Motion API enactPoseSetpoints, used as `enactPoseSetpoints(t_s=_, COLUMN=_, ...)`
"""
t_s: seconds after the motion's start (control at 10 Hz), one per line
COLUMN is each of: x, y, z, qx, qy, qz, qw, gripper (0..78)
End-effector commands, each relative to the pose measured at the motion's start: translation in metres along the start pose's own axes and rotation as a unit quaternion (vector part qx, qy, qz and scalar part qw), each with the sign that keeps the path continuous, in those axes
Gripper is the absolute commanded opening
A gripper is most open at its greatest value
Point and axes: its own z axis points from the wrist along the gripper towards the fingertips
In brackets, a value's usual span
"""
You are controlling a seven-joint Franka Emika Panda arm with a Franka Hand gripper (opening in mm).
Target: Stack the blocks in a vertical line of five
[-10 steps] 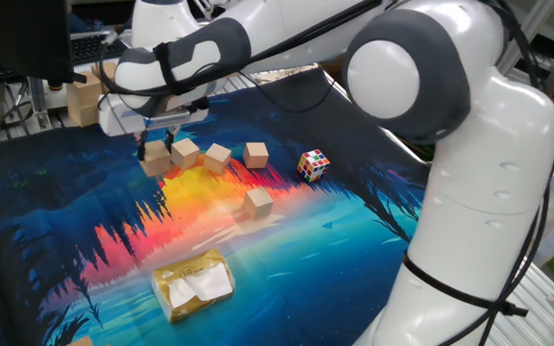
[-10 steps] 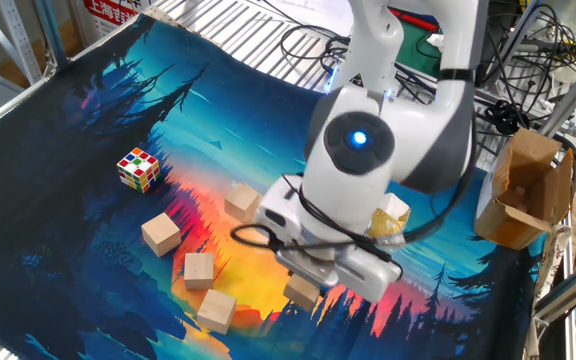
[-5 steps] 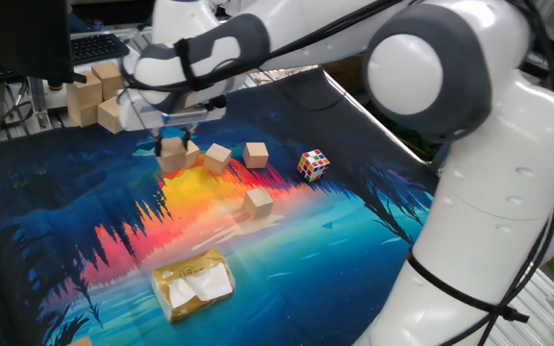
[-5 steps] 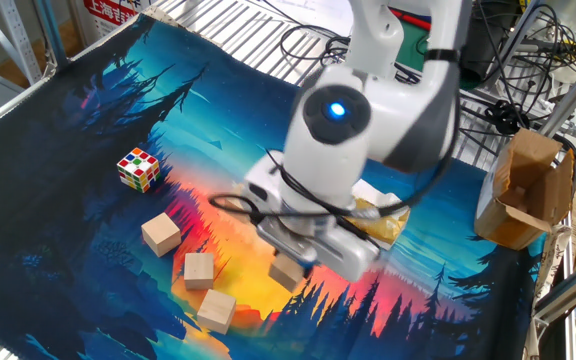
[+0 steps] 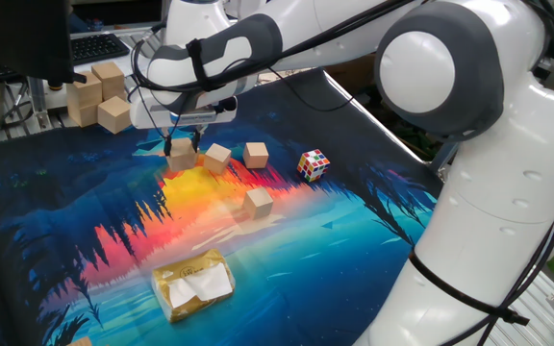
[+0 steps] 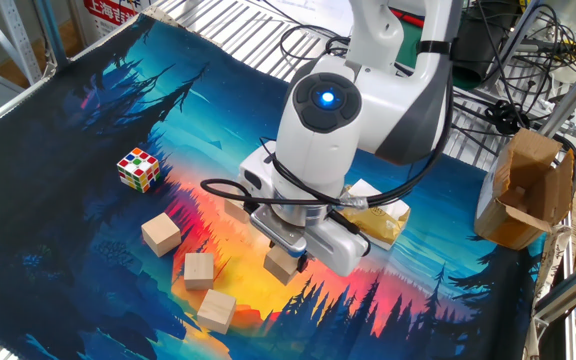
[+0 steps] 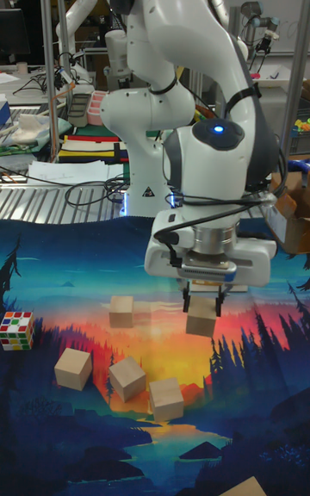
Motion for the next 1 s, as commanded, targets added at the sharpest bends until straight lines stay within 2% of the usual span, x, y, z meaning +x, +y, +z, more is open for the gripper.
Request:
enactPoseSetpoints(t_s=0.1, x=-0.0008, y=0.0, z=-0.0017, qx=-0.003, qy=0.0, qz=0.022, qw=0.9998, gripper=1.3)
enactPoseSetpoints(t_s=0.4, x=-0.0008, y=0.0, z=-0.0017, qx=-0.003, qy=0.002, qz=0.022, qw=0.9998, gripper=1.3)
enactPoseSetpoints(t_s=0.6, x=-0.0008, y=0.0, z=-0.0017, qx=0.011, qy=-0.002, qz=0.01, qw=0.9999, gripper=1.3)
enactPoseSetpoints(t_s=0.7, x=-0.0008, y=0.0, z=-0.0017, qx=0.007, qy=-0.004, qz=0.011, qw=0.9999, gripper=1.3)
enactPoseSetpoints(t_s=1.0, x=-0.0008, y=0.0, z=-0.0017, qx=0.009, qy=-0.004, qz=0.03, qw=0.9995, gripper=1.3)
